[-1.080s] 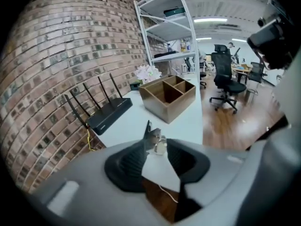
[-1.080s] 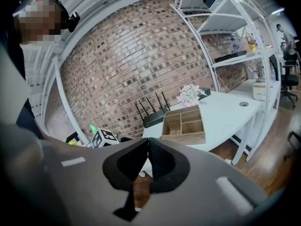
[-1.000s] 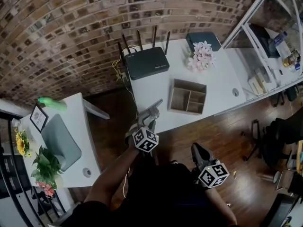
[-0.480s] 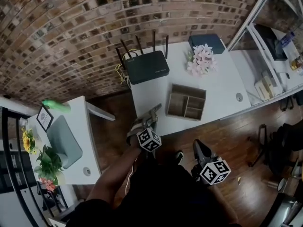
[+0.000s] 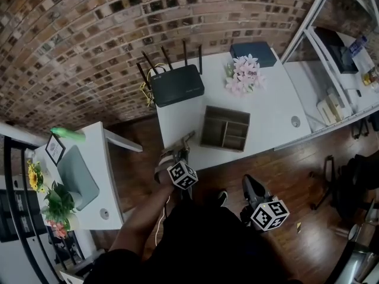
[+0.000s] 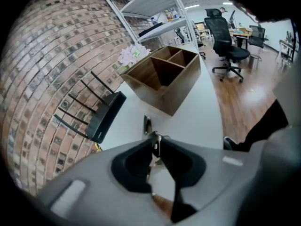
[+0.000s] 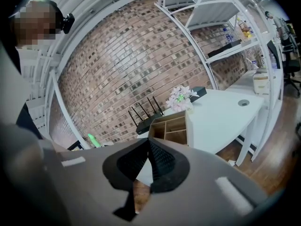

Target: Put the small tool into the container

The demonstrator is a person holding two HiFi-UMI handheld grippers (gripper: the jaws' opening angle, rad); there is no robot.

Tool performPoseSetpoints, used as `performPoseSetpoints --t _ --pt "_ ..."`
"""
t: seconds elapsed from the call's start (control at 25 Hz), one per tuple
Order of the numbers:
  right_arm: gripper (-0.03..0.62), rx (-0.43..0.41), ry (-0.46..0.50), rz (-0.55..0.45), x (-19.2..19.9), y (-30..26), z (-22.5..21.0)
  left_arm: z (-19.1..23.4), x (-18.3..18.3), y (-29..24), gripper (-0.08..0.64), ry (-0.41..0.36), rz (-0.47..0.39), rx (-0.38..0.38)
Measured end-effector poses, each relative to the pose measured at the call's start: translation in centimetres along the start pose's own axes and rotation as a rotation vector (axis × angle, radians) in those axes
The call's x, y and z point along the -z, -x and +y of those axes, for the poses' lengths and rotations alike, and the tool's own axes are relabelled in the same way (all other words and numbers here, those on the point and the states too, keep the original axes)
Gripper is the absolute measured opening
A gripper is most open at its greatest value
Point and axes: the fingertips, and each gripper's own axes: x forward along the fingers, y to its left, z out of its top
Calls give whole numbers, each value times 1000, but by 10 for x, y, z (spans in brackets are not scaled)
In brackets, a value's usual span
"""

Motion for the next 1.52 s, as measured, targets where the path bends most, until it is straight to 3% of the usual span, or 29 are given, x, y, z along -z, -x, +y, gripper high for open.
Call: performPoseSetpoints --t 0.2,0.64,0.84,0.96,1.16,1.52 --pt "11 9 0 -10 -2 4 -6 6 -1 1 46 6 -12 -35" --pt "11 11 -8 -25 0 1 5 27 -10 14 14 52 -78 -1" --pt "11 21 -21 -30 3 1 8 35 -3 23 12 98 -90 22" --pt "11 28 -28 -35 4 2 8 47 -2 33 12 167 -117 18" --pt "11 36 -43 -37 6 3 7 76 -22 64 12 345 -237 -5" --pt "11 57 -59 -54 7 8 3 103 -100 118 11 419 -493 1"
